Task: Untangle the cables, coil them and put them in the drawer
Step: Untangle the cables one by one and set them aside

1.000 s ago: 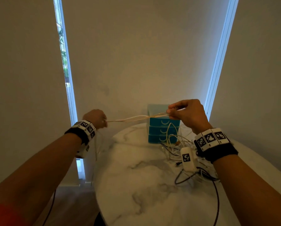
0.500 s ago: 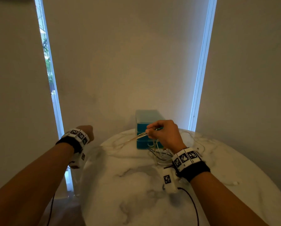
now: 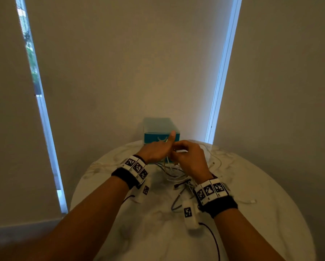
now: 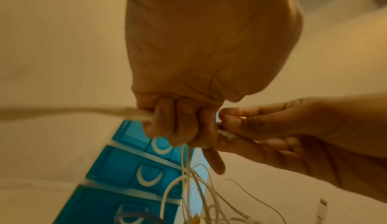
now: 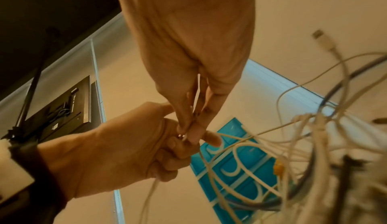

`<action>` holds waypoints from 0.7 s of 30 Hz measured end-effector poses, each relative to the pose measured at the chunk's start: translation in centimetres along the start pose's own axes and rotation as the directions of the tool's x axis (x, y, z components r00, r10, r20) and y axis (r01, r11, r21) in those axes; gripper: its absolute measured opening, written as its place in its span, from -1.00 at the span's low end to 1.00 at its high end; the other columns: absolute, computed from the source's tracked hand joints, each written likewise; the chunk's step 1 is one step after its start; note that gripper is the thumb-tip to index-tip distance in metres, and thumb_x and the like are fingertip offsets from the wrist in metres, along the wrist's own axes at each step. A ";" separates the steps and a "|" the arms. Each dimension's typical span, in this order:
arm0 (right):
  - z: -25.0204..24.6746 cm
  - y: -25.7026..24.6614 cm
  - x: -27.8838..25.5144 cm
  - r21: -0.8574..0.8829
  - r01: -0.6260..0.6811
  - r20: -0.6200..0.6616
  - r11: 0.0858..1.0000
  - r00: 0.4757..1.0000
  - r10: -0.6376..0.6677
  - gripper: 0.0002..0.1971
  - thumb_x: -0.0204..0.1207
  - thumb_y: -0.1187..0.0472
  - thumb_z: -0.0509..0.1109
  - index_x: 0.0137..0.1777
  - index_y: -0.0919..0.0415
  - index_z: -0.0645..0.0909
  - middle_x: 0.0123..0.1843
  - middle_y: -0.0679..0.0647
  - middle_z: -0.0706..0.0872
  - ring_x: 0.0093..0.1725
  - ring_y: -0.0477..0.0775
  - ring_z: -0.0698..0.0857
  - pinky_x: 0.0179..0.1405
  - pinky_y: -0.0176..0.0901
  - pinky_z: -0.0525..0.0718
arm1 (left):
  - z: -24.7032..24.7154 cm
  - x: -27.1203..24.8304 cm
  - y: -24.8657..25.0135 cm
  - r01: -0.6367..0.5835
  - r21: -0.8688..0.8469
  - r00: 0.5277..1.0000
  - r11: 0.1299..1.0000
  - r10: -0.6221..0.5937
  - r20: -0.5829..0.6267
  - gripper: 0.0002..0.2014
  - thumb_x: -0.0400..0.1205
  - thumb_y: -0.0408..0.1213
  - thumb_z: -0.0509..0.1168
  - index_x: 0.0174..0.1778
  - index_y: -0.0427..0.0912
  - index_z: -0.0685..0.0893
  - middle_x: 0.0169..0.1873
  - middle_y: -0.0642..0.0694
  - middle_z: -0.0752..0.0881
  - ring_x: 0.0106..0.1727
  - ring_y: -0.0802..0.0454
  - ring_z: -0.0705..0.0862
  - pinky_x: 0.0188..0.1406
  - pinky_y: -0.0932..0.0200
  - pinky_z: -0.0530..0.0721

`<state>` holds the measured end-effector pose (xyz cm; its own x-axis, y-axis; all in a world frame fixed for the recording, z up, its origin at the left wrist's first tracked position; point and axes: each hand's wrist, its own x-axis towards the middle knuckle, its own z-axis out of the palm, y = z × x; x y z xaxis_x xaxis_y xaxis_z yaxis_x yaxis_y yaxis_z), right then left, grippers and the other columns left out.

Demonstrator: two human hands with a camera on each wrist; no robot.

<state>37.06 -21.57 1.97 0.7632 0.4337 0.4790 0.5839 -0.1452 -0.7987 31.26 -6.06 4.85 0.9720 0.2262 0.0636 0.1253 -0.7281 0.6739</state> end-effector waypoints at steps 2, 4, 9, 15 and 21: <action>-1.1 1.4 -0.8 0.037 -0.034 -0.018 0.999 0.999 0.035 -0.69 0.51 0.16 0.72 0.24 -0.01 0.84 0.10 -0.17 0.89 -0.02 -0.27 0.87 -0.07 -0.31 0.86 | 0.6 0.6 0.0 0.019 0.033 0.998 0.999 -0.017 -0.065 -0.03 0.68 0.56 -0.42 0.20 0.09 0.83 0.29 -0.12 0.82 0.23 -0.14 0.76 0.35 -0.11 0.66; -2.2 2.5 -1.8 0.106 -0.095 -0.004 0.990 0.995 0.096 -0.73 0.53 0.24 0.70 0.20 0.03 0.85 0.03 -0.12 0.91 -0.06 -0.24 0.88 -0.10 -0.36 0.82 | 0.6 0.5 -0.4 0.029 -0.056 0.996 0.998 -0.033 -0.079 -0.17 0.76 0.49 -0.25 0.22 0.05 0.83 0.22 -0.05 0.81 0.16 -0.09 0.75 0.23 -0.04 0.65; -4.0 6.3 -1.8 0.156 -0.153 -0.009 0.976 0.988 0.157 -0.85 0.54 0.30 0.68 0.07 0.11 0.90 -0.04 -0.05 0.95 -0.01 -0.11 0.90 0.07 -0.18 0.83 | 2.2 1.1 -1.7 -0.120 -0.220 0.967 0.968 0.063 -0.248 -0.56 0.66 0.32 0.41 -0.35 0.08 0.63 -0.49 0.30 0.66 -0.39 0.34 0.63 -0.35 0.33 0.49; -5.5 9.3 -0.9 0.156 -0.227 -0.086 0.961 0.966 0.242 -0.85 0.55 0.28 0.67 0.09 0.11 0.90 0.00 -0.03 0.94 0.08 -0.07 0.89 0.33 0.02 0.83 | 2.8 3.0 -4.0 -0.114 -0.416 0.740 0.902 -0.202 -0.642 -0.51 0.49 0.14 0.67 -0.01 -0.09 0.60 -0.14 0.02 0.74 -0.18 0.13 0.71 -0.31 0.22 0.60; -5.8 9.3 -0.9 0.161 -0.217 -0.135 0.963 0.961 0.239 -0.85 0.54 0.20 0.69 0.08 0.05 0.90 0.01 -0.07 0.94 0.10 -0.10 0.88 0.36 0.08 0.83 | 4.7 2.8 -4.8 -0.160 -0.403 0.867 0.901 -0.067 -0.494 -0.56 0.70 0.15 0.47 -0.32 -0.12 0.74 -0.41 0.00 0.75 -0.34 0.02 0.68 -0.25 0.02 0.55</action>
<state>43.46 -28.48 -3.77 0.9109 0.2619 0.3187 0.3521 -0.0912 -0.9315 34.33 -4.98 -1.63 0.7362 0.5643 0.3735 -0.1228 -0.4314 0.8938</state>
